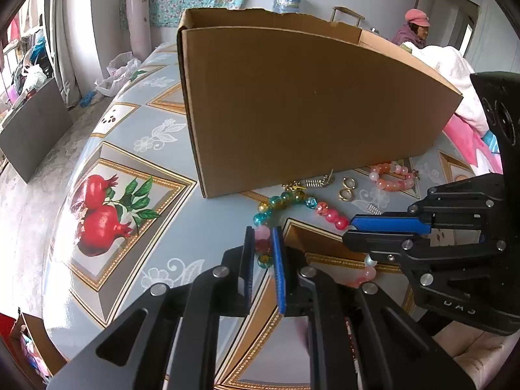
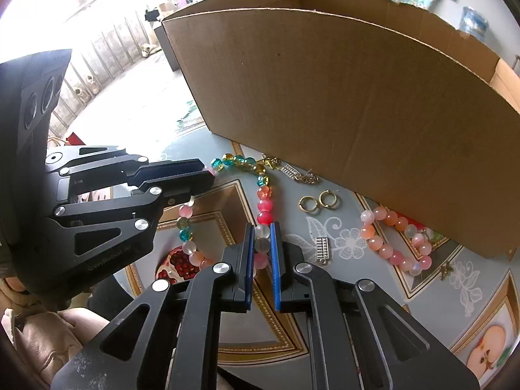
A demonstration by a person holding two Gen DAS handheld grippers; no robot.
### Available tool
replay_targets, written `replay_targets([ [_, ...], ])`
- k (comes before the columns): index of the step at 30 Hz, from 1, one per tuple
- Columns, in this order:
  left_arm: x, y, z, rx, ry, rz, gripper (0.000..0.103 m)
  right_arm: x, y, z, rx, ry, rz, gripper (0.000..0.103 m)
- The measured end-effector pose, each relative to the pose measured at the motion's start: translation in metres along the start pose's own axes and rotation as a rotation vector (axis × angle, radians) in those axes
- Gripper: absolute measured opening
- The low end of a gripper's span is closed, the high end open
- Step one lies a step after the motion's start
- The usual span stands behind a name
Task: Organize jewelry
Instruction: 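Close the right gripper on the multicolour beaded bracelet, then lift the beaded bracelet with the right gripper toward the box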
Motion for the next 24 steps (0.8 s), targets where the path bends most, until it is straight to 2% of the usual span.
replay_targets([
  [18,0.001,0.000,-0.002,-0.020,-0.038,-0.020,0.009,-0.002,0.001,0.000,0.003,-0.005,0.001,0.008],
  [24,-0.004,0.003,-0.015,-0.019,-0.080,-0.025,0.009,-0.003,0.003,-0.007,0.006,-0.025,-0.003,0.008],
])
Point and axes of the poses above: each gripper's, at about its wrist camera, not at the fingertips, and z roughly the way its jaws point, y to its left, x to its underside, the point moved 5 cm from there along z, roughly the way its jaws point, and after that the axes turned 13 degrees about -x, right-handed, at the moved point
